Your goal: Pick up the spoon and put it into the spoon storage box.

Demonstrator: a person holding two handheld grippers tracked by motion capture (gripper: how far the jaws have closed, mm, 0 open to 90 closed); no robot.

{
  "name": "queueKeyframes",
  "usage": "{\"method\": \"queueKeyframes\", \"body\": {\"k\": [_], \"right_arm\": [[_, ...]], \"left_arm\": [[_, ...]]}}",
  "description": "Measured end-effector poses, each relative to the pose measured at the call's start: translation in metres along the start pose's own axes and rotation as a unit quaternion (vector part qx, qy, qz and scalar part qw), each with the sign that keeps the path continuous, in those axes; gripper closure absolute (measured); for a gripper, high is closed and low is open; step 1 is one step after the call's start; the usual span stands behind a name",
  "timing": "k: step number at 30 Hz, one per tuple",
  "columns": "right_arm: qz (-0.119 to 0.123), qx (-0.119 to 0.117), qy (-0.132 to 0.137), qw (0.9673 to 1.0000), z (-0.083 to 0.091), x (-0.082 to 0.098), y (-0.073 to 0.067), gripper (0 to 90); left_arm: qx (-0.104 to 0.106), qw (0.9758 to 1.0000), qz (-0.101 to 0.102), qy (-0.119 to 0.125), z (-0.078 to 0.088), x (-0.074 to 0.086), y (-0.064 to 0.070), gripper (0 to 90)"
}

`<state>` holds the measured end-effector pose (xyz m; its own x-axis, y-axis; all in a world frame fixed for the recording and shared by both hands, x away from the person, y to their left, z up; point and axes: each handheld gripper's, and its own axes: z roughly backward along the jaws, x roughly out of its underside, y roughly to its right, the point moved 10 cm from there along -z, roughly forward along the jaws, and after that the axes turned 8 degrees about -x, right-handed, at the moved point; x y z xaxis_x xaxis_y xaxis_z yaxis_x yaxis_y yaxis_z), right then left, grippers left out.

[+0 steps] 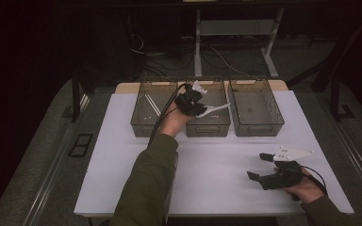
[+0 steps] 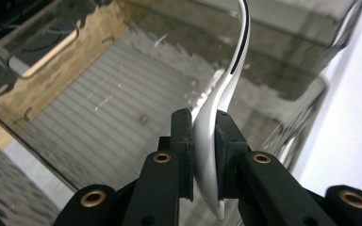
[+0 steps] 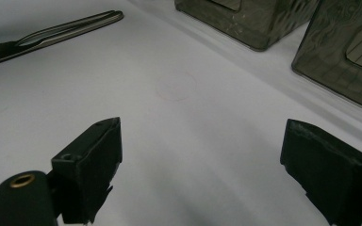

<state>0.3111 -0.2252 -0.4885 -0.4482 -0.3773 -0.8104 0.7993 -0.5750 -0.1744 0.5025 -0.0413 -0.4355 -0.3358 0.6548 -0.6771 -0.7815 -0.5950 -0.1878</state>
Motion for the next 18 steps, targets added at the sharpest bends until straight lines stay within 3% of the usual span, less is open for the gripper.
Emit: {"method": "queueKeyframes", "body": {"k": [4, 5, 9, 18], "right_arm": [[0.000, 0.000, 0.000, 1.0000, 0.000, 0.000, 0.000, 13.2], [-0.001, 0.000, 0.000, 1.0000, 0.000, 0.000, 0.000, 13.2], [-0.001, 0.000, 0.000, 1.0000, 0.000, 0.000, 0.000, 13.2], [-0.001, 0.001, 0.000, 1.0000, 0.001, 0.000, 0.000, 13.2]], "left_arm": [[-0.003, 0.9997, -0.008, -0.023, -0.003, 0.006, -0.001, 79.6], [-0.004, 0.9998, 0.005, -0.019, -0.004, 0.006, -0.001, 79.6], [-0.011, 0.9992, 0.003, -0.039, -0.005, 0.012, -0.003, 79.6], [-0.003, 0.9987, 0.009, -0.051, -0.011, 0.018, 0.002, 75.6]]}}
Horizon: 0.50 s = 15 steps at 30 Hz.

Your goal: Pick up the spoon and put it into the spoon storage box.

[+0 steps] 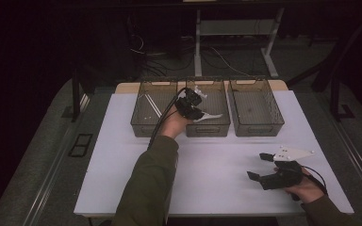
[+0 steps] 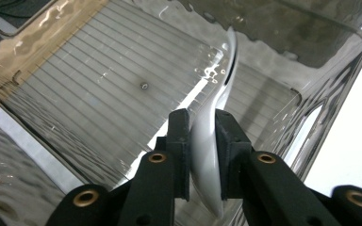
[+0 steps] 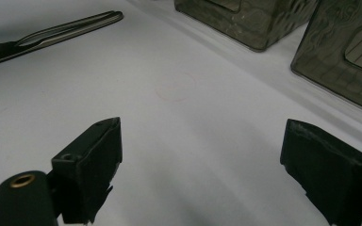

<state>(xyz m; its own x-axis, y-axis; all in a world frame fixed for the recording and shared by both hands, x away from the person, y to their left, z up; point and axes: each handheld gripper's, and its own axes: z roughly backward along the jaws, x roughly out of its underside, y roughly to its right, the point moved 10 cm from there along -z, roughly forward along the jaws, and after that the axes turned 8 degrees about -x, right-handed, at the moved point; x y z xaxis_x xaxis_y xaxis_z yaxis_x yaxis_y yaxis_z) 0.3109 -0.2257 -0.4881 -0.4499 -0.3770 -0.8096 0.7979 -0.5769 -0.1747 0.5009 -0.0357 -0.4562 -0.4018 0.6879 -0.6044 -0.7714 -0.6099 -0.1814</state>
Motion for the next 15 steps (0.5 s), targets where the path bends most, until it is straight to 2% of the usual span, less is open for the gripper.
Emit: {"method": "queueKeyframes", "body": {"k": [4, 8, 9, 12, 15], "right_arm": [[0.000, 0.000, 0.000, 1.0000, 0.000, 0.000, 0.000, 13.2], [0.001, 0.000, 0.001, 1.0000, 0.000, 0.000, 0.000, 13.2], [0.002, 0.000, 0.001, 1.0000, 0.000, 0.000, 0.000, 13.2], [0.001, 0.000, 0.000, 1.0000, 0.000, 0.000, 0.000, 13.2], [0.001, 0.000, 0.000, 1.0000, 0.000, 0.000, 0.000, 13.2]], "left_arm": [[0.003, 1.0000, 0.002, 0.001, 0.001, 0.000, 0.000, 74.6], [0.002, 0.9999, -0.001, 0.016, 0.005, -0.004, -0.001, 71.2], [0.004, 0.9996, 0.011, 0.027, 0.005, -0.007, 0.000, 70.4], [0.008, 0.9994, 0.011, 0.033, 0.009, -0.008, 0.000, 66.7], [0.028, 0.9976, 0.033, 0.054, 0.014, -0.012, 0.003, 62.4]]}}
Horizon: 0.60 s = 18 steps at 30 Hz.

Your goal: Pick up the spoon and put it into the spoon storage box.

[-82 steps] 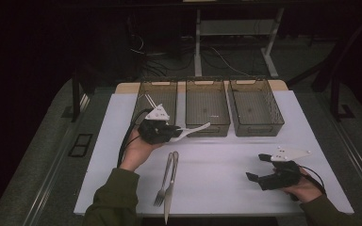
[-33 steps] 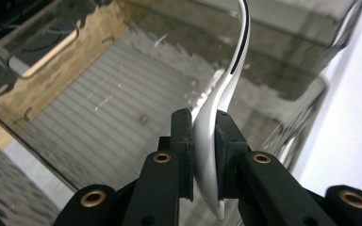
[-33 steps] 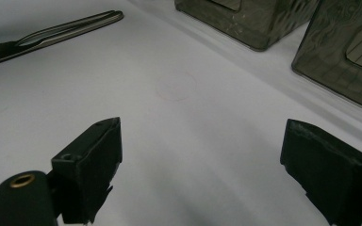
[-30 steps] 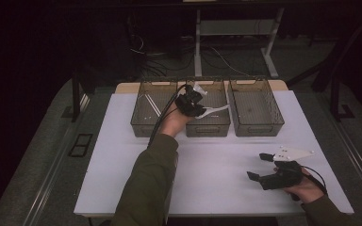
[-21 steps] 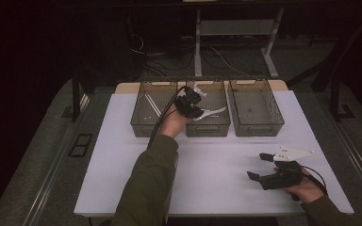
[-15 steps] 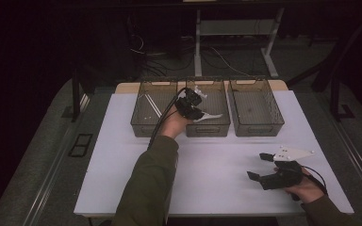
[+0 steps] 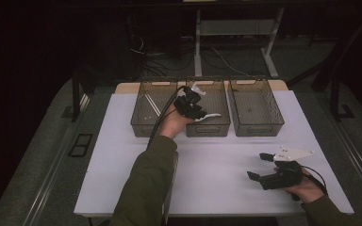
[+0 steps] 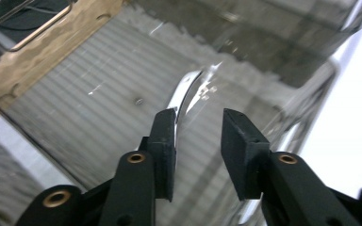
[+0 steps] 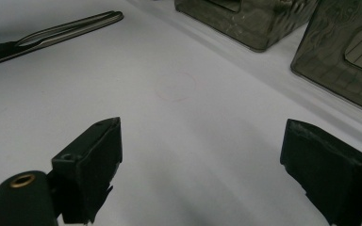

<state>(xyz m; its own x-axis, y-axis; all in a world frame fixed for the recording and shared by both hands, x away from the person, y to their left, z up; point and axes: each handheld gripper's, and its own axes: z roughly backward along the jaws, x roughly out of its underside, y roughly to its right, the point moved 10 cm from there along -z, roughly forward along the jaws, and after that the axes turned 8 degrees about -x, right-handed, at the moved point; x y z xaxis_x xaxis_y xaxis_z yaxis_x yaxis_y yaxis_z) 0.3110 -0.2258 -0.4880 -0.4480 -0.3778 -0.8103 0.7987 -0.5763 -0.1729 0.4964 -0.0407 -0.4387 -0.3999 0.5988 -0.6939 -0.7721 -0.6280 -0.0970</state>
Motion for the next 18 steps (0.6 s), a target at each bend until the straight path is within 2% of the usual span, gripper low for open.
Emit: {"method": "queueKeyframes", "body": {"k": [7, 13, 18], "right_arm": [[-0.001, 0.000, 0.000, 1.0000, 0.000, 0.000, 0.000, 13.3], [-0.001, 0.000, 0.001, 1.0000, 0.000, 0.000, 0.000, 13.3], [-0.002, 0.001, 0.001, 1.0000, 0.000, 0.000, 0.001, 13.3]], "left_arm": [[0.014, 0.9998, 0.008, 0.014, 0.013, 0.001, 0.003, 52.0], [0.012, 0.9994, 0.008, 0.031, 0.029, 0.003, 0.006, 42.3], [0.016, 0.9987, 0.008, 0.048, 0.045, 0.008, 0.013, 38.9]]}}
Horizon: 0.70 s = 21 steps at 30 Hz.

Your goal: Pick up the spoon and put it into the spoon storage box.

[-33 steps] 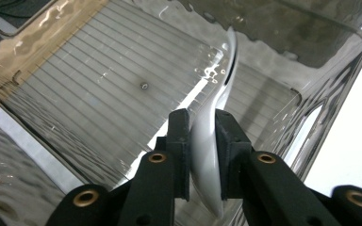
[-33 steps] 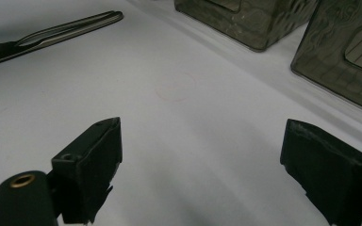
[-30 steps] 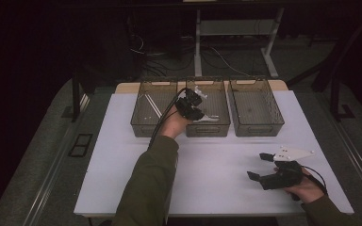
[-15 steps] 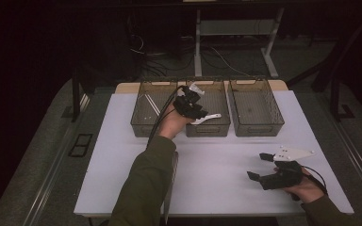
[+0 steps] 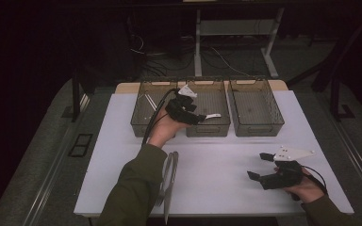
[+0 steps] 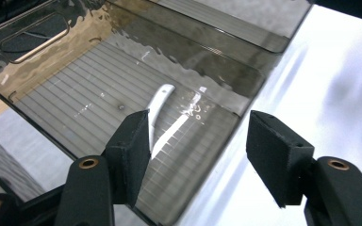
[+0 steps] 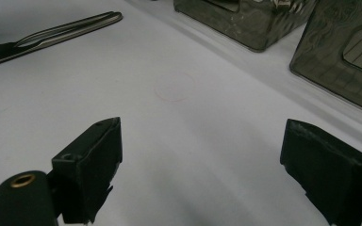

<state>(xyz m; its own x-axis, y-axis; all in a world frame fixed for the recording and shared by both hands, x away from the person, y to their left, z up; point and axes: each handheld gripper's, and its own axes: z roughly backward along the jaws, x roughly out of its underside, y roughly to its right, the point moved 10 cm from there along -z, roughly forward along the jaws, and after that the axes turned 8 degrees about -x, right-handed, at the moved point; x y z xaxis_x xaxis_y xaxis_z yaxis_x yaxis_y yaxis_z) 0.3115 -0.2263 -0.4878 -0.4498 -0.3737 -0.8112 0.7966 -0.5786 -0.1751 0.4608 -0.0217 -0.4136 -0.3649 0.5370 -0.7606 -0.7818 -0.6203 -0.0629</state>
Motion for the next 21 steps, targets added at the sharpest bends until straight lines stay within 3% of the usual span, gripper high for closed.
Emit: {"method": "queueKeyframes", "body": {"k": [10, 14, 15, 21], "right_arm": [[0.000, 0.002, 0.000, 1.0000, 0.000, 0.000, 0.002, 13.3], [-0.001, 0.003, 0.000, 1.0000, 0.000, 0.000, 0.002, 13.3], [-0.003, 0.003, -0.001, 1.0000, 0.000, 0.000, 0.002, 13.3], [-0.003, 0.004, -0.001, 1.0000, 0.000, 0.001, 0.002, 13.3]], "left_arm": [[0.011, 0.9999, 0.001, 0.008, 0.024, 0.021, 0.012, 36.3], [0.021, 0.9994, 0.018, 0.020, 0.031, 0.029, 0.016, 36.3], [0.022, 0.9995, 0.014, 0.018, 0.034, 0.032, 0.015, 36.2], [0.010, 0.9991, 0.028, 0.030, 0.045, 0.048, 0.014, 40.5]]}}
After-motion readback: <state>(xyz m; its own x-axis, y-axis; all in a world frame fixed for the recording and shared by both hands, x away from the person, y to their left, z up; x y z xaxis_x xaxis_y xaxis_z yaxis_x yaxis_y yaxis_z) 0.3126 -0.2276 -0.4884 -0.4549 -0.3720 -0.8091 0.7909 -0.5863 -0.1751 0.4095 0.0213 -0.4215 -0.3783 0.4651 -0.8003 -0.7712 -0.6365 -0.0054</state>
